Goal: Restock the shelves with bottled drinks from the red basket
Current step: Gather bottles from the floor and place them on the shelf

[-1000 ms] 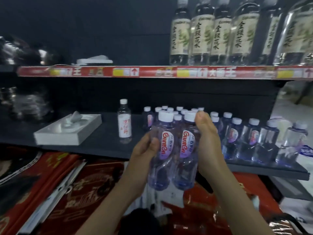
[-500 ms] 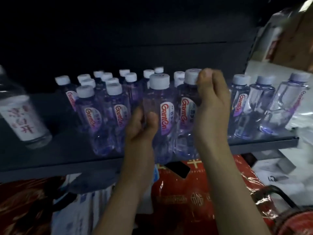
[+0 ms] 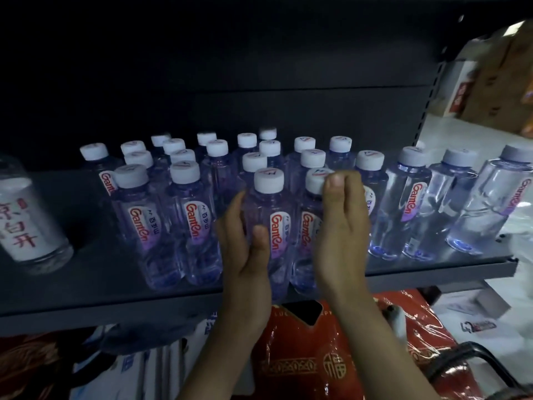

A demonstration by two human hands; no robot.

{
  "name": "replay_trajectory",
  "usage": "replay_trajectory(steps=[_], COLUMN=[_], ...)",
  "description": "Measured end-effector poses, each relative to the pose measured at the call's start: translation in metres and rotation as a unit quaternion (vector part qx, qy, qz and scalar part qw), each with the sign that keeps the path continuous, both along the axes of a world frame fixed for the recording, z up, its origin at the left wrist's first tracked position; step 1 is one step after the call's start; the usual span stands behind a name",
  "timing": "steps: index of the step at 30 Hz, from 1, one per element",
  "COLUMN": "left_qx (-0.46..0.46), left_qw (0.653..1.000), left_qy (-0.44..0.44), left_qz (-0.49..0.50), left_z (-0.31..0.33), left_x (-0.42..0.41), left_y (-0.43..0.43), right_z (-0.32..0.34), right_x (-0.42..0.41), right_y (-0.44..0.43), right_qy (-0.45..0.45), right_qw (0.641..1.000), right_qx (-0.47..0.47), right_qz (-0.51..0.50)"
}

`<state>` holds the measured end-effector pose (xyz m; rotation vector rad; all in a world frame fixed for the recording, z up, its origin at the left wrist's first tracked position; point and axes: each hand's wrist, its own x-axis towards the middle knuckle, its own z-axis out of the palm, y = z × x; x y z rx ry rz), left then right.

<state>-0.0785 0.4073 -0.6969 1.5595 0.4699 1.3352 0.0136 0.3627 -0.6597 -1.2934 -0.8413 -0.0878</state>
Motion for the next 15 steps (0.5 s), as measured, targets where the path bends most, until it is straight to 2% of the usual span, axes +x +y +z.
replay_trajectory(steps=[3,6,10,13,15], left_qx=[0.038,0.076,0.122,0.125,0.127], left_qw=[0.999,0.991,0.970,0.963,0.964], left_qy=[0.028,0.104,0.207,0.236,0.233], left_qz=[0.024,0.026,0.035,0.026,0.004], left_z=[-0.003,-0.005,-0.008,-0.009,-0.009], left_x=[-0.001,-0.005,-0.018,-0.027,-0.031], left_y=[-0.001,-0.007,-0.010,-0.011,-0.010], right_z=[-0.002,-0.012,-0.017,-0.018,-0.022], right_x=[0.002,0.005,0.010,0.013,0.014], right_y=[-0.002,-0.011,-0.033,-0.048,-0.051], right_qy=[-0.010,-0.047,-0.113,-0.095,-0.097], right_qw=[1.000,0.997,0.973,0.945,0.933], right_qx=[-0.022,-0.068,-0.197,-0.301,-0.336], right_qz=[-0.007,0.002,0.046,0.084,0.081])
